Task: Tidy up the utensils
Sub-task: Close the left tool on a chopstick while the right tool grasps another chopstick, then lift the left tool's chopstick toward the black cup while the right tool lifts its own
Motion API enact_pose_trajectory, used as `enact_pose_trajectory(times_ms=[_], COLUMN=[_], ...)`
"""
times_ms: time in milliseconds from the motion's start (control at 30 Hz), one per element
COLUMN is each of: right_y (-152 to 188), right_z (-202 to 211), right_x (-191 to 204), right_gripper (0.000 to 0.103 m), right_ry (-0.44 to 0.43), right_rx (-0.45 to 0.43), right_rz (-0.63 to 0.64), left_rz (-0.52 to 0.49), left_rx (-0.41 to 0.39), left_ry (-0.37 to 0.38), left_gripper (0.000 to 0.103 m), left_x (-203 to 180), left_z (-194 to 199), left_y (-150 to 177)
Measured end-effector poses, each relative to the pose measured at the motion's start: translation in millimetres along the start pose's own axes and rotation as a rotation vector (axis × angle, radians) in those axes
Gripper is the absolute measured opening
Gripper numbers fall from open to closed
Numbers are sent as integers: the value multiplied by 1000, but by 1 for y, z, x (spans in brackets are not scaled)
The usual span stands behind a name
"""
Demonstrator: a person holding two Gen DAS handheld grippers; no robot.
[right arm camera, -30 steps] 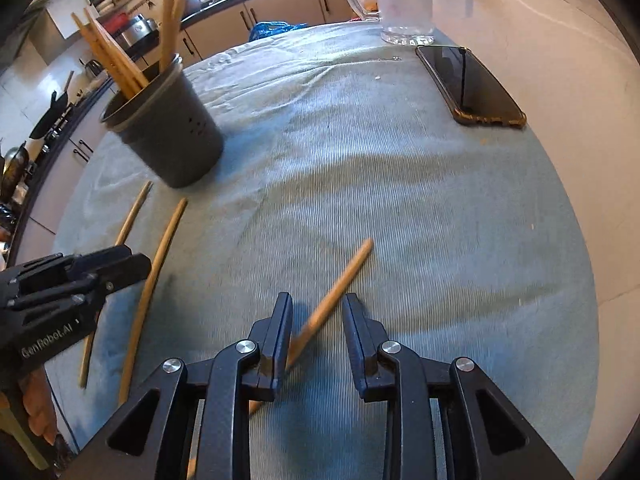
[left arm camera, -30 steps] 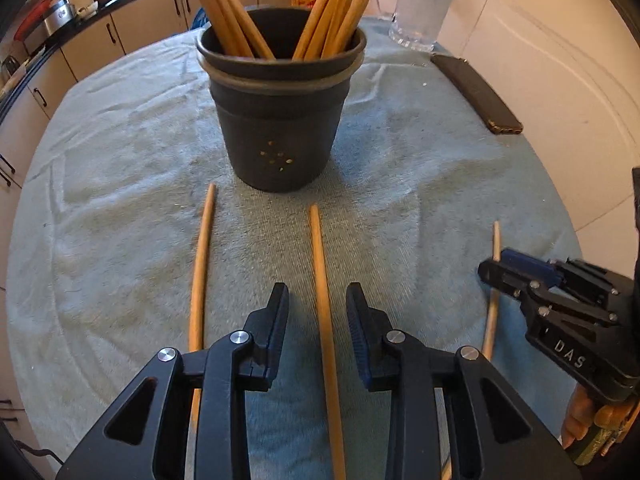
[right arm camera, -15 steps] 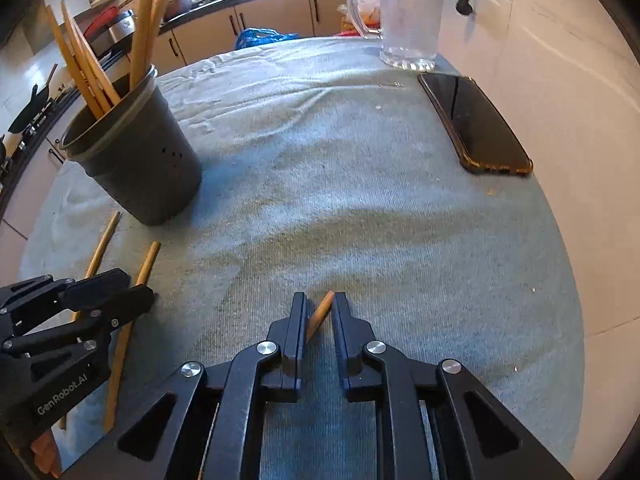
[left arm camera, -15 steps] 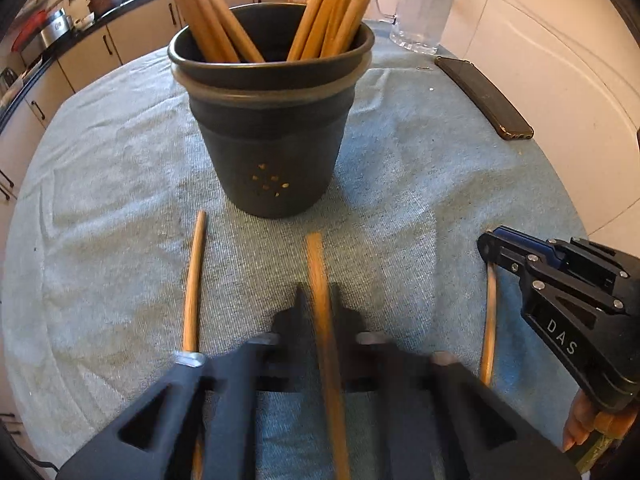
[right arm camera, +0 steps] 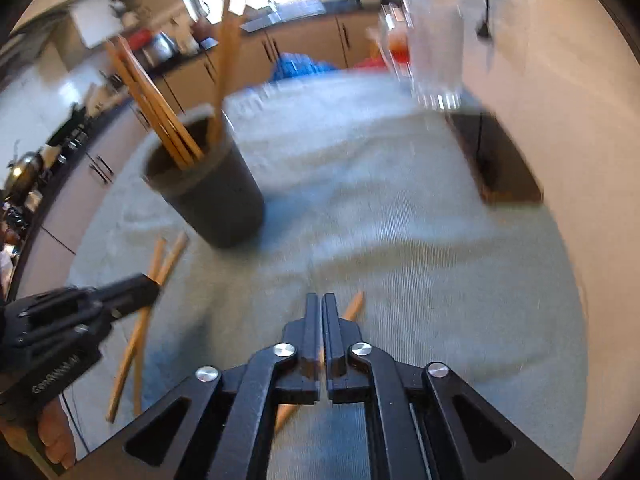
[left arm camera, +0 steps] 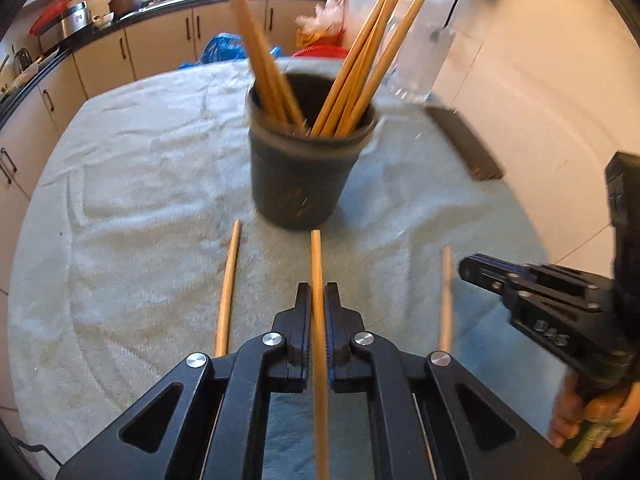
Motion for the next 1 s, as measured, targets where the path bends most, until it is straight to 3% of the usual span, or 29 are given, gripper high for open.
enact_pose_trajectory(times_ms=[67, 200, 300, 433, 567, 733, 1000], right_y=[6, 15, 9, 4, -1, -6, -8], right_z=[-9, -27, -31, -37, -38, -9, 72], right_x=[-1, 0, 4, 14, 19, 25, 36], right_gripper=[23, 23, 24, 11, 6, 6, 6], right_ry=[-12, 46, 96, 127, 75, -25, -61], right_rx=[52, 137, 132, 111, 95, -13, -280], right_rz=[-26, -54, -33, 14, -5, -30, 18], left_rz=[30, 85, 87, 63, 51, 82, 19], left_rx=[37, 62, 66, 64, 65, -44, -259], left_ry=[-6, -11, -19, -13, 15, 52, 53], left_gripper=[6, 6, 6, 8, 5, 5, 5], left_x=[7, 14, 15, 14, 11, 17, -11], left_z=[-15, -36, -37, -39, -41, 1, 88], left_y=[8, 15, 12, 9, 6, -1, -12])
Point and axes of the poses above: each gripper's, at about its wrist camera, not at the fingertips, and z roughly against the way its jaws point, x to its left, y to its underside, the point moved 9 cm from there along -z, roughly the way its jaws point, and after that the axes turned 12 degrees about y, right-handed, at the moved point
